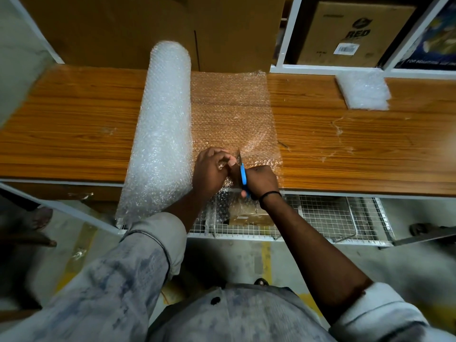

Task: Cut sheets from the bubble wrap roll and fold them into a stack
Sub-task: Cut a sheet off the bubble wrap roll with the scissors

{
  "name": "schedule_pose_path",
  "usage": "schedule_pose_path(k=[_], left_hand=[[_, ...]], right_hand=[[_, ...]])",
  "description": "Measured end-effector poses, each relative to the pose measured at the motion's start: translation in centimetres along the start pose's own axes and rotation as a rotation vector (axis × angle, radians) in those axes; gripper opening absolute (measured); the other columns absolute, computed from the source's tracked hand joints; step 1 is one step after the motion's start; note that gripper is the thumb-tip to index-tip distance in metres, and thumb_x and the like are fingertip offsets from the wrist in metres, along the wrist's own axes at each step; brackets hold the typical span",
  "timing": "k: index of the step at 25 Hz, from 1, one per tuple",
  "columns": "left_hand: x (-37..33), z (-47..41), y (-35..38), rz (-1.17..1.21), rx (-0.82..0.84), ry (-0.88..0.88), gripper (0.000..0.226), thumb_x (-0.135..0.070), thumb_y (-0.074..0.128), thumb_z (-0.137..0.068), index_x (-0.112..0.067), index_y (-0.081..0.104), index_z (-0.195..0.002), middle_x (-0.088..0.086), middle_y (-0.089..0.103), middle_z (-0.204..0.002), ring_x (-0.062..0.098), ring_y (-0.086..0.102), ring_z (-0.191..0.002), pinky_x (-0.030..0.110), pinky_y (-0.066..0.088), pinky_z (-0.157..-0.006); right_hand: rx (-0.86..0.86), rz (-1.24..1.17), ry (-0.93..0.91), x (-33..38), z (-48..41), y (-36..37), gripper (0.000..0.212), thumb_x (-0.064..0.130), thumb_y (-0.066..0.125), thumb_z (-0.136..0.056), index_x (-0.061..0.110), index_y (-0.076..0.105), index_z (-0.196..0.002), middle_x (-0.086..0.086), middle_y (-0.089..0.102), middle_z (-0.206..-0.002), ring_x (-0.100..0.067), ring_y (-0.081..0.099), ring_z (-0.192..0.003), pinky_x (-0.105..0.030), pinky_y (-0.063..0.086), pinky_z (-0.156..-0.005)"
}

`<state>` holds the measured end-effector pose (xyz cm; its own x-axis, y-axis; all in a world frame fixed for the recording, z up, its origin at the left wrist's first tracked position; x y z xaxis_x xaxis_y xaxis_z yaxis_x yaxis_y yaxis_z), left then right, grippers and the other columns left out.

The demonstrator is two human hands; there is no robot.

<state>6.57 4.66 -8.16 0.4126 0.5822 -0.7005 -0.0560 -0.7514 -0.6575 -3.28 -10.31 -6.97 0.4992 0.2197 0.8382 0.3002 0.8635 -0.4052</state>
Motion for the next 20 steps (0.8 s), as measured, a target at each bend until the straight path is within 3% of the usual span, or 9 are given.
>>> schedule_pose_path(k=[2, 6, 9, 12, 15, 20], left_hand=[[0.1, -0.1, 0.1, 0.005, 0.005, 0.0, 0.026, -0.023, 0.071, -0.086, -0.016, 0.075, -0.111, -0.001, 0.067, -0.117, 0.025, 0.053, -0.116, 0.046, 0.048, -0.097], [0.7, -0.1, 0.3, 0.029, 0.01, -0.046, 0.028, -0.027, 0.068, -0.09, -0.015, 0.074, -0.114, 0.001, 0.065, -0.114, 0.025, 0.052, -0.113, 0.045, 0.048, -0.095], [0.8, -0.2, 0.4, 0.04, 0.021, -0.051, 0.027, -0.023, 0.069, -0.087, -0.016, 0.075, -0.113, 0.0, 0.065, -0.114, 0.024, 0.051, -0.114, 0.046, 0.047, -0.096], [0.6, -0.2, 0.4, 0.04, 0.039, -0.06, 0.029, -0.03, 0.068, -0.087, -0.018, 0.075, -0.113, -0.002, 0.065, -0.114, 0.023, 0.052, -0.115, 0.047, 0.047, -0.098], [0.2, -0.1, 0.1, 0.053, 0.031, -0.055, 0.044, -0.044, 0.057, -0.085, -0.014, 0.075, -0.113, 0.0, 0.066, -0.114, 0.023, 0.052, -0.115, 0.041, 0.046, -0.097], [-0.4, 0.0, -0.4, 0.088, 0.025, -0.069, 0.049, -0.054, 0.056, -0.085, -0.013, 0.073, -0.105, -0.002, 0.066, -0.113, 0.018, 0.048, -0.114, 0.032, 0.04, -0.091]], right_hand=[[-0.007, -0.022, 0.016, 0.3, -0.3, -0.2, 0.062, 0.068, 0.077, -0.057, 0.007, 0.065, -0.056, -0.01, 0.06, -0.05, -0.024, 0.053, -0.047, -0.032, 0.041, -0.052], [-0.011, 0.014, 0.018, 0.9, -1.1, -0.3, 0.049, 0.049, 0.082, -0.076, 0.005, 0.069, -0.061, -0.006, 0.058, -0.049, -0.021, 0.05, -0.043, -0.028, 0.041, -0.049], [-0.012, 0.047, -0.002, 1.4, -1.6, -0.1, 0.051, 0.052, 0.083, -0.077, 0.007, 0.067, -0.057, -0.003, 0.057, -0.048, -0.016, 0.047, -0.039, -0.022, 0.037, -0.045], [0.004, 0.068, -0.003, 1.7, -2.0, 0.0, 0.055, 0.052, 0.084, -0.078, 0.008, 0.061, -0.056, -0.004, 0.055, -0.048, -0.012, 0.048, -0.035, -0.019, 0.035, -0.041], [0.015, 0.036, 0.012, 2.1, -2.3, -0.5, 0.048, 0.038, 0.083, -0.084, 0.006, 0.057, -0.059, -0.004, 0.052, -0.049, -0.002, 0.043, -0.023, -0.014, 0.03, -0.031], [-0.005, 0.027, 0.032, 3.0, -3.1, -1.3, 0.048, 0.044, 0.082, -0.082, 0.01, 0.058, -0.058, -0.002, 0.056, -0.054, -0.009, 0.05, -0.04, -0.015, 0.029, -0.03]])
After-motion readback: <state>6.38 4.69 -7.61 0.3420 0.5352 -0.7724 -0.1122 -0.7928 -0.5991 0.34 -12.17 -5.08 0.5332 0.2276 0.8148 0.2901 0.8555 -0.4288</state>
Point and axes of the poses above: each hand's wrist, its own z-axis away from the middle knuckle, its own y-axis out of the palm, x = y × z, the point moved 10 cm from there along -z, towards the middle knuckle
